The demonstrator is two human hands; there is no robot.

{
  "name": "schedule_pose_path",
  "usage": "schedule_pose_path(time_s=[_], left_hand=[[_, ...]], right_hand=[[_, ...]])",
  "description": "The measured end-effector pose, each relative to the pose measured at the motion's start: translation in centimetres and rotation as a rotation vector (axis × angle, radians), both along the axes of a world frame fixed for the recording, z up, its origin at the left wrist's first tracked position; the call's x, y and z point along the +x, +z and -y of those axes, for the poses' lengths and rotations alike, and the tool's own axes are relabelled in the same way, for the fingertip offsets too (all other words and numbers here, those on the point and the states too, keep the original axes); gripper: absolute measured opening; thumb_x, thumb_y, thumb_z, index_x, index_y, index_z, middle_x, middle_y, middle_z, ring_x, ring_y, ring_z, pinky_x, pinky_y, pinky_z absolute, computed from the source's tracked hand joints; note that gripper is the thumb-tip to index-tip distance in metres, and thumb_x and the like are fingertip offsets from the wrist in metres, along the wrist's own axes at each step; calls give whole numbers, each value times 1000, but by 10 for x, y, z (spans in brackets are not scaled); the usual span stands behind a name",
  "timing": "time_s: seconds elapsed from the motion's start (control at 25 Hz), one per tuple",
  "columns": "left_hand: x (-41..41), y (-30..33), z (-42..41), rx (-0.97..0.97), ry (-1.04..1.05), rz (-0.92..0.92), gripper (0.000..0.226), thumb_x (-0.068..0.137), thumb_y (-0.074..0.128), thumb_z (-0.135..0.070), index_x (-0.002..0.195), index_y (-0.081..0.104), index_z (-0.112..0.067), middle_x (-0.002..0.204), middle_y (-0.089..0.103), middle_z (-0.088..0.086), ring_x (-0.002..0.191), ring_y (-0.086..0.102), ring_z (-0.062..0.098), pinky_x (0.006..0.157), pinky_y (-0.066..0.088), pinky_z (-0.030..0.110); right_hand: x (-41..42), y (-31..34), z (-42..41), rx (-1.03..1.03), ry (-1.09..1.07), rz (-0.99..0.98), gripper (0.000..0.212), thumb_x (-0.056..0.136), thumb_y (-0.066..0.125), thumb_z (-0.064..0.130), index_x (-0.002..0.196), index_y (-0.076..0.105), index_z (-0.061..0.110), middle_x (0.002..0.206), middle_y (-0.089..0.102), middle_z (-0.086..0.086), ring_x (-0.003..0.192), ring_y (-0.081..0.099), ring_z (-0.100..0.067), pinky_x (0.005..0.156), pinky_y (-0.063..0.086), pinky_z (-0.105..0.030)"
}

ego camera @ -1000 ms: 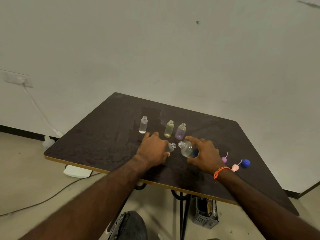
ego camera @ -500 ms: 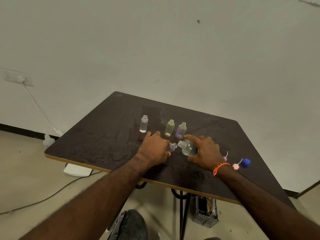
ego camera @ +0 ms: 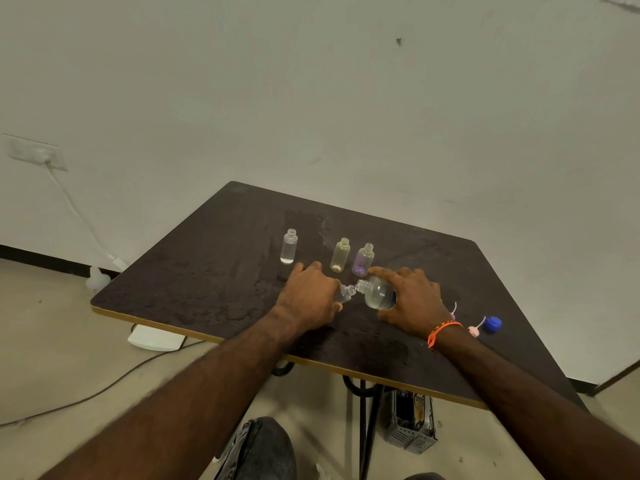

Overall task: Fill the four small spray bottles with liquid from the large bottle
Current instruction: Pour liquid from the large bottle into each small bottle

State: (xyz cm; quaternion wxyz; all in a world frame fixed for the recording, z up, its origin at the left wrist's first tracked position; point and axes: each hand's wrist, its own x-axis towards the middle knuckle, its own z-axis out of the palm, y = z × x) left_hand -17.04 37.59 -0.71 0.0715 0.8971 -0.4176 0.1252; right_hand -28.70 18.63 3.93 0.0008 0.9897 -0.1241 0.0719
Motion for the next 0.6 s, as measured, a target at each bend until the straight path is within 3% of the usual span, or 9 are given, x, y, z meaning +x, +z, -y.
schedule_pose_path(time_s=[0.6], left_hand=[[0, 0, 0, -14, -2, -5, 42, 94, 63, -54, 126, 69, -27, 115, 72, 4, 123, 53, 23, 100, 40, 44]], right_hand=[[0, 2, 2, -9, 2, -11, 85, 76, 74, 49, 148, 30, 50, 130, 51, 1, 124, 41, -25, 102, 36, -49]])
